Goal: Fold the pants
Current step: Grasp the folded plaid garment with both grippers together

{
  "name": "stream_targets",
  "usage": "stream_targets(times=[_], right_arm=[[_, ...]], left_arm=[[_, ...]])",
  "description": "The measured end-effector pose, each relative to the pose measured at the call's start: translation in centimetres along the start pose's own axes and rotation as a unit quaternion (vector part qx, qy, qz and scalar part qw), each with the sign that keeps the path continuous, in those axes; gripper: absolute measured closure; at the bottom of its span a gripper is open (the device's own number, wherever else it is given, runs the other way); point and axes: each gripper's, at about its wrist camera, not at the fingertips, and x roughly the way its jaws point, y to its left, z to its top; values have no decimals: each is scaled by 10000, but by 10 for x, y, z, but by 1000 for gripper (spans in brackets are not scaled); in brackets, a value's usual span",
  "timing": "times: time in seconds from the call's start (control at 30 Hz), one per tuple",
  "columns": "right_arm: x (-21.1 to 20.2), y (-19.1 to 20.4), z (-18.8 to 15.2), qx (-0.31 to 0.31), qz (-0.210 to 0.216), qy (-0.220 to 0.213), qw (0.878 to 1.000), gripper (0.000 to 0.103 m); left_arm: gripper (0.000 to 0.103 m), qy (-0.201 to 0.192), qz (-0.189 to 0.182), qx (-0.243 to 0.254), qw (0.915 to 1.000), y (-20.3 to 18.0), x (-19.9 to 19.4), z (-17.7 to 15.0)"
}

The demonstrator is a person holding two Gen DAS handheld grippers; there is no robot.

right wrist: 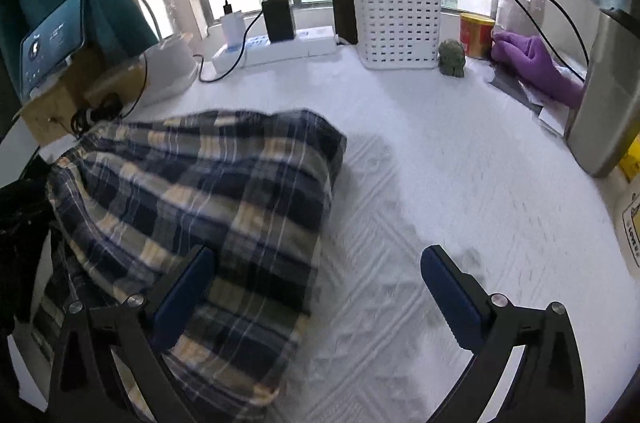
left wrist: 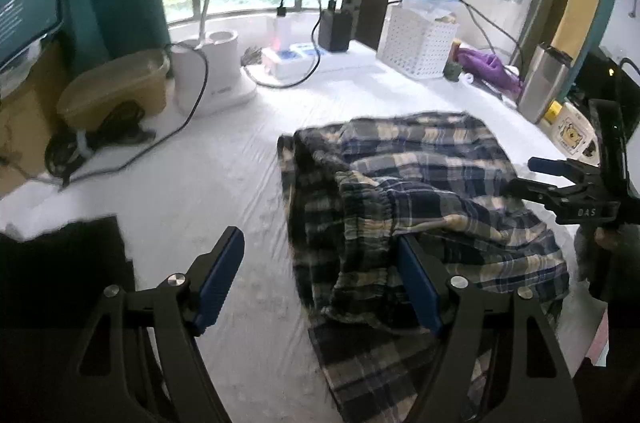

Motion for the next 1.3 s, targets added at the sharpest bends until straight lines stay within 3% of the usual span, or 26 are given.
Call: stream_targets(times=[0.17, 0.27, 0.47, 0.67, 0.87, 0.9, 1.0, 1.13, 1.23, 1.3], right_arm=[[6, -3, 4, 49, 96, 17, 9999, 0], [12, -9, 3, 136, 161, 72, 9998, 0], [18, -15, 5, 195, 269, 93, 9994, 0], [21, -10, 10, 133, 425, 41, 9990, 0], [24, -10, 9, 88, 473, 30, 9988, 0], [25, -10, 9, 117, 500, 43, 9987, 0], [29, -9, 10, 126, 592, 59, 9982, 0], [33, -4, 12, -3, 835, 27, 9965, 0], [36, 1, 15, -107, 1125, 76, 9936, 0], [39, 8, 16, -211, 1214, 124, 9923, 1]], left_arm=[[27, -10, -331, -153, 9993, 4, 5, 10], [27, -107, -648, -286, 9974, 8, -7, 12], [24, -376, -896, -647, 9932, 18, -31, 23], [20, 220, -607, -807, 9946, 15, 19, 26], [18, 961, -799, -868, 9884, 8, 69, 14], [17, 801, -770, -709, 9913, 4, 68, 15], [7, 840, -602, -222, 9944, -14, 74, 13], [5, 742, -397, 60, 9964, -29, 77, 10], [8, 665, -450, 98, 9967, -34, 76, 9], [19, 580, -408, 171, 9973, -37, 74, 7]])
